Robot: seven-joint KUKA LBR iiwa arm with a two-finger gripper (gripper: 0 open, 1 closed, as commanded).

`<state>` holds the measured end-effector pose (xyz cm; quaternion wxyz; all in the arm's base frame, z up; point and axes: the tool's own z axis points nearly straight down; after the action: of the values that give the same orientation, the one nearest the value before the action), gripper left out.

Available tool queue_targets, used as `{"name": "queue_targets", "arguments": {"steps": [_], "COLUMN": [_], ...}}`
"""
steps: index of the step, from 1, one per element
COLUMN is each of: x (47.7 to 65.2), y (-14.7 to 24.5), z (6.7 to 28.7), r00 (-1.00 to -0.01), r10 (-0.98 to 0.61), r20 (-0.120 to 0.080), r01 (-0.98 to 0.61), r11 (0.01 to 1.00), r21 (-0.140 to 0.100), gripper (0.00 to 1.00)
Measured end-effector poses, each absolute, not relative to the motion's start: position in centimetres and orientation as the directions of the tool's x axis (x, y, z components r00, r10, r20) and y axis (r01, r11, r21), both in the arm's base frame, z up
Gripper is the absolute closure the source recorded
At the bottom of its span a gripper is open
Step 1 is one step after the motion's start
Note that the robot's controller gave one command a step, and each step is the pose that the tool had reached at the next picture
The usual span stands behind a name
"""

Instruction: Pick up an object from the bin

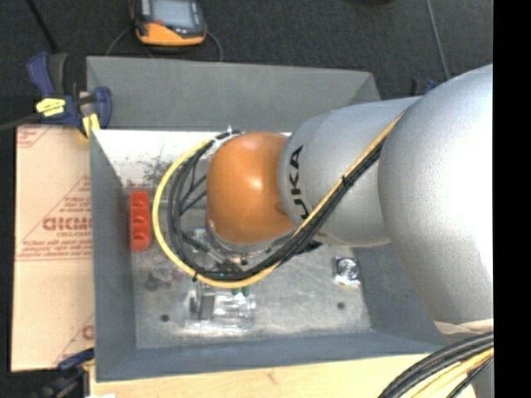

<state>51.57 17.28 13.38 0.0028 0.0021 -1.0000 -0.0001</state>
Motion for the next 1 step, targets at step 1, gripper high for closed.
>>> {"name": "queue_targets", "arguments": {"steps": [1], "x": [55.57], "y": [18.78], "z": [7.74], "r00": [-0.993], "r10": [0.116], "r20": [0.007], "r01": [0.116], "r11": [0.993], "r21": [0.002], "gripper": [0.0]}}
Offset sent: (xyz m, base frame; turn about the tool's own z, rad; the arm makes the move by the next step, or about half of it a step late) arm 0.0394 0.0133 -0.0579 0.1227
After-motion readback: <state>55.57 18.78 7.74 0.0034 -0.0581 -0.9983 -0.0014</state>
